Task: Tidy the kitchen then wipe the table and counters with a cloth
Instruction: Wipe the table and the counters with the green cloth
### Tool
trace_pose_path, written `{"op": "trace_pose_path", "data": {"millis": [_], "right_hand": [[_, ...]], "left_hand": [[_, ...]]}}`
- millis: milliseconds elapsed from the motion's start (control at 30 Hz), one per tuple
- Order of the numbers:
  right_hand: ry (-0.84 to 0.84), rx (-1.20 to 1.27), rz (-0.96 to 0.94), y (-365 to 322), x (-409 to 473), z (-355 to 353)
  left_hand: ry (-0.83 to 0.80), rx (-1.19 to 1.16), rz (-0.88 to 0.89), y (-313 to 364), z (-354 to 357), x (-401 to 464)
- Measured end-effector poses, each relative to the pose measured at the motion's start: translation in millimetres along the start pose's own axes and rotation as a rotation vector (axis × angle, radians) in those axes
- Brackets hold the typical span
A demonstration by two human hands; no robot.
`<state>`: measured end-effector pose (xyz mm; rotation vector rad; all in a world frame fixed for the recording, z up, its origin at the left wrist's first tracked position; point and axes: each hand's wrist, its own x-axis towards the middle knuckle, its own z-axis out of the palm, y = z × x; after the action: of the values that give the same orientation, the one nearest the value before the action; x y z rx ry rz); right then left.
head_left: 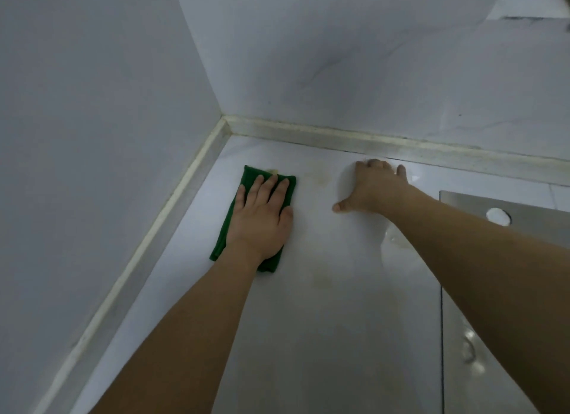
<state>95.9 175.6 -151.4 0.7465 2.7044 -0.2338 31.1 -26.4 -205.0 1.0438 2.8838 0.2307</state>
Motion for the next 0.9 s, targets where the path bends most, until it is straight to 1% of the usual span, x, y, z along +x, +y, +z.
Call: {"op": "trace_pose_path", "data": {"millis": [100, 167, 367, 500, 600, 667, 900], "right_hand": [[0.191, 0.005, -0.075, -5.7, -26.8, 17.6], [0.26, 0.07, -0.093, 0.8, -47.9, 27.9], [0.403, 0.184, 0.022, 36.1, -117.7, 69.3], [0.428, 0.301, 0.087, 43.5, -160.0, 92.8], [0.451, 0.412, 0.115, 34.9, -182.6, 108.5], [0.436, 0.46, 0.145, 27.6, -196.0, 120.8], [0.415, 0.383, 0.156, 20.9, -202.8, 130.7]], "left_hand": [[0.001, 0.003, -0.004, 0.8, -1.7, -19.7], [0.001, 0.0, -0.01, 1.3, -1.2, -32.0], [0.002, 0.008, -0.009, 0.8, 0.5, -75.3], [0.008, 0.013, 0.001, -1.2, 2.3, -111.1], [0.008, 0.024, -0.001, -2.4, 3.5, -136.4], [0.009, 0.031, -0.006, -3.7, 3.4, -153.5], [-0.024, 0.043, 0.009, -10.5, 3.6, -211.6]]}}
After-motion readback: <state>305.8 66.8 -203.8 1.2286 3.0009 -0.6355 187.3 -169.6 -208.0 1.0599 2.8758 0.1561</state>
